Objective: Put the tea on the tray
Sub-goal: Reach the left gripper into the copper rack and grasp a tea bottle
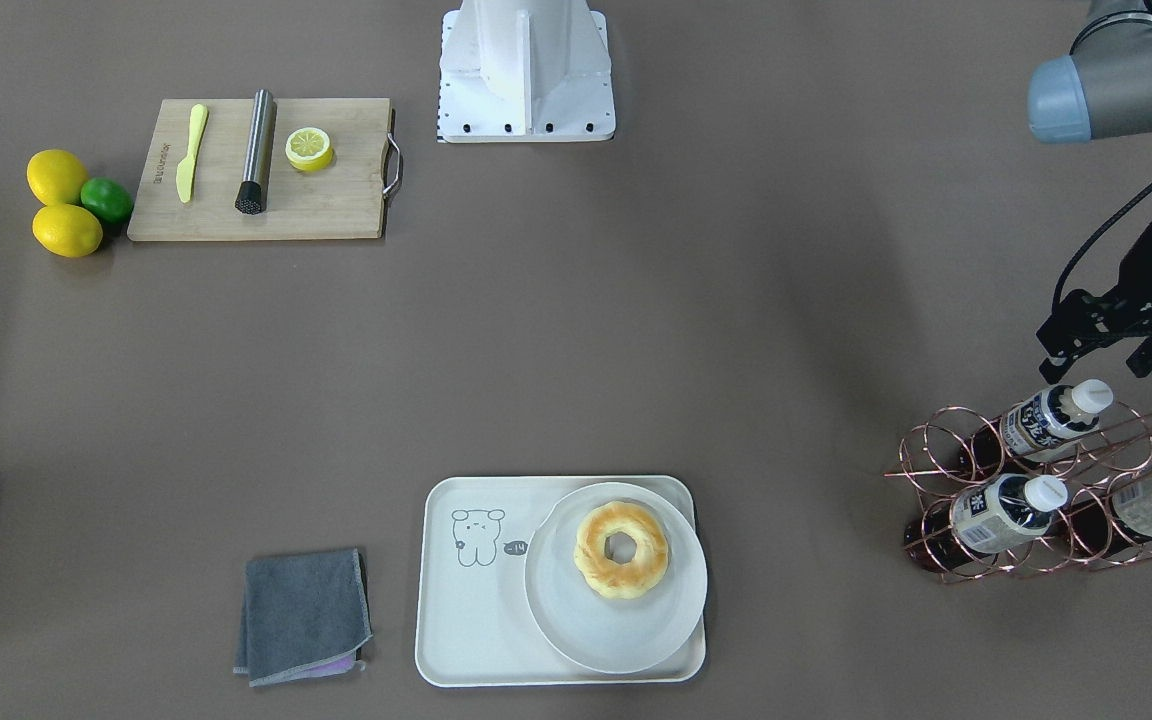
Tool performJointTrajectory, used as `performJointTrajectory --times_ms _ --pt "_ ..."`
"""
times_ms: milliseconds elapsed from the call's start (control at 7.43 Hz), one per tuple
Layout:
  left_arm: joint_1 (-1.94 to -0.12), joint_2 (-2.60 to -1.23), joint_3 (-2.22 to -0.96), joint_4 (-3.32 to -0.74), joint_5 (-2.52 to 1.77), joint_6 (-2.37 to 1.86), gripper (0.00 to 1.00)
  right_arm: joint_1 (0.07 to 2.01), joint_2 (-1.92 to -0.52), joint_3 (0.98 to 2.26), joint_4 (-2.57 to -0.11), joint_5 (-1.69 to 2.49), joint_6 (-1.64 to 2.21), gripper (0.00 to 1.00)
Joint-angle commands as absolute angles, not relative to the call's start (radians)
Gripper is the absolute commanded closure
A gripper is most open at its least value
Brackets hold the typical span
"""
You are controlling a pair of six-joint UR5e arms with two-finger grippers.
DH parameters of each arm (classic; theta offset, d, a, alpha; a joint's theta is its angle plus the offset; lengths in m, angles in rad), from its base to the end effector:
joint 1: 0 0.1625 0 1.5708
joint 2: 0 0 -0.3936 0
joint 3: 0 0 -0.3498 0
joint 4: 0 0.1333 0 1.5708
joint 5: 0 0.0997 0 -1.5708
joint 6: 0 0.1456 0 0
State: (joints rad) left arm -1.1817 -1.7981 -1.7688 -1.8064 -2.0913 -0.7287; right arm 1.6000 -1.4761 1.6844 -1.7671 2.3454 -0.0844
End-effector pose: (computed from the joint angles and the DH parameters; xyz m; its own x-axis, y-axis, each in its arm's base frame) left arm 0.1575 -0.5446 0.4402 0.7119 -0.0301 -0.7016 0.2340 0.9522 0.1965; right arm 0.0455 -0.4793 0.5849 0.7146 -0.0718 0.6959 0.0312 0.9970 0.0709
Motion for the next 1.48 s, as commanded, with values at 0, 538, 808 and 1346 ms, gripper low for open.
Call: performJointTrajectory --times_ms 0,538,808,1346 --pt "-1.181 -1.798 -1.71 -1.902 -2.089 -0.729 0.08 1.6 -1.476 1.684 -1.767 2.345 -0.084 0.0" --pt "-1.18 -1.792 -1.717 -1.904 -2.076 -0.727 0.48 1.6 -1.477 1.684 -1.767 2.345 -0.083 0.0" --pt "-1.18 -1.784 -1.712 -1.905 -2.063 -0.68 0.64 1.6 -1.477 1.684 -1.767 2.345 -0.083 0.0" --pt "-1.19 -1.793 -1.744 -1.882 -2.066 -0.666 1.0 1.6 -1.474 1.683 -1.767 2.345 -0.083 0.0"
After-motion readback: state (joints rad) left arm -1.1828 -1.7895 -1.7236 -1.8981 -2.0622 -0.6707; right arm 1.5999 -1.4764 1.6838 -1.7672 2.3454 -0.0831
